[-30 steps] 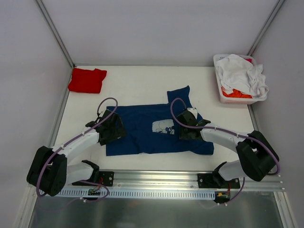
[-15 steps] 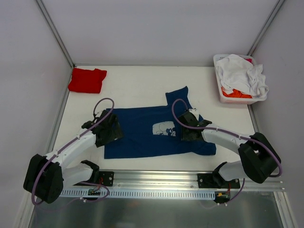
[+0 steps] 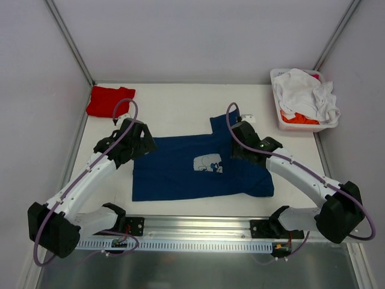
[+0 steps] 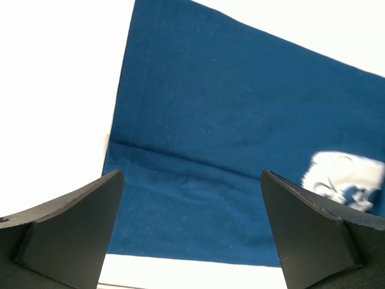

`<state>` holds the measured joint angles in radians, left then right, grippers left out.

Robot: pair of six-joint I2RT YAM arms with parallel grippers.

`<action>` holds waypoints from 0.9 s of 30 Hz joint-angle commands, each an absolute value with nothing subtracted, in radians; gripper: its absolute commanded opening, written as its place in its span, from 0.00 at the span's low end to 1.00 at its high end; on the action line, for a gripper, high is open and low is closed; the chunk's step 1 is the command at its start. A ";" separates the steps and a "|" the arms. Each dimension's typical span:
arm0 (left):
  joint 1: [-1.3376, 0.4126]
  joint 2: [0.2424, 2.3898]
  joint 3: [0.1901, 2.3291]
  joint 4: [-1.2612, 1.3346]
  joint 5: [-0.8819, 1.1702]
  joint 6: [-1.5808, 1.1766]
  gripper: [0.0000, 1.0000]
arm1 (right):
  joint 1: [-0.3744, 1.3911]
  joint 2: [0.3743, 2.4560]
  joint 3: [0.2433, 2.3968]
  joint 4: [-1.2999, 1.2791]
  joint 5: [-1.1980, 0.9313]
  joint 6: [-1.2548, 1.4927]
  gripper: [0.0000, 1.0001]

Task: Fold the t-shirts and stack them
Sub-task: Fold the tshirt

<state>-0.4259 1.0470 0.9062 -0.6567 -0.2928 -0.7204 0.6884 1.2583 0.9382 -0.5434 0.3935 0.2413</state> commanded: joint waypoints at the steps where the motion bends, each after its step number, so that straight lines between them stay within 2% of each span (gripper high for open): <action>1: -0.422 1.164 0.946 -0.658 -0.333 -0.683 0.99 | 0.623 1.316 1.040 -0.580 0.410 0.158 0.44; 12: -0.276 1.466 0.965 -0.356 -0.219 -0.601 0.99 | 0.378 1.574 1.251 -0.477 0.206 0.057 0.44; 17: -0.238 1.565 1.031 -0.319 -0.219 -0.581 0.99 | 0.334 1.672 1.310 -0.460 0.175 0.034 0.44; 27: -0.183 1.739 1.135 -0.267 -0.204 -0.554 0.96 | 0.318 1.680 1.304 -0.431 0.152 0.009 0.43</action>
